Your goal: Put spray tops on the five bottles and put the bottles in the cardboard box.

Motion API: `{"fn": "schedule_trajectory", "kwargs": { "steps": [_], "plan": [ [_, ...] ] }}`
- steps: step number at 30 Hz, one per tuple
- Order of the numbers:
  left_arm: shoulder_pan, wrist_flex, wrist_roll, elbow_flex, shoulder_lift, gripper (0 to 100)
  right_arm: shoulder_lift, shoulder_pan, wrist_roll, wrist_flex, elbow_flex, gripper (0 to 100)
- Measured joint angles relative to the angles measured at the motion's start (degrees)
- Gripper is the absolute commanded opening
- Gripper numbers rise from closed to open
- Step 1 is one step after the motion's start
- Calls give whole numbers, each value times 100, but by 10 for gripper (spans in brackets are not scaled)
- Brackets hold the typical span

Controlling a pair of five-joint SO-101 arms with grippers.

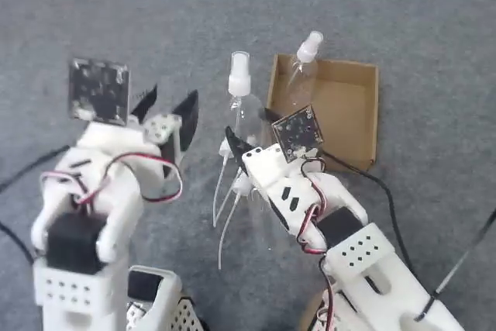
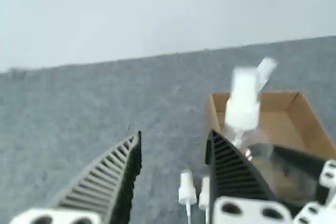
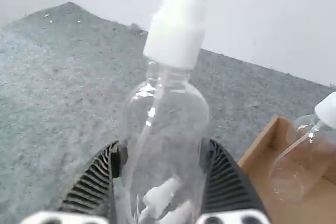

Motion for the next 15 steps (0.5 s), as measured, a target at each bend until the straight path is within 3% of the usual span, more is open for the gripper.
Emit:
{"fn": "schedule_trajectory", "kwargs": {
  "steps": [6,15],
  "plan": [
    [114,-501,-26,1635,-1029,189,0,246,0,176,-659,6],
    [1020,-1319,-255,3710,-2576,275,1037,246,-105,976,-2330,6]
  ]
}}
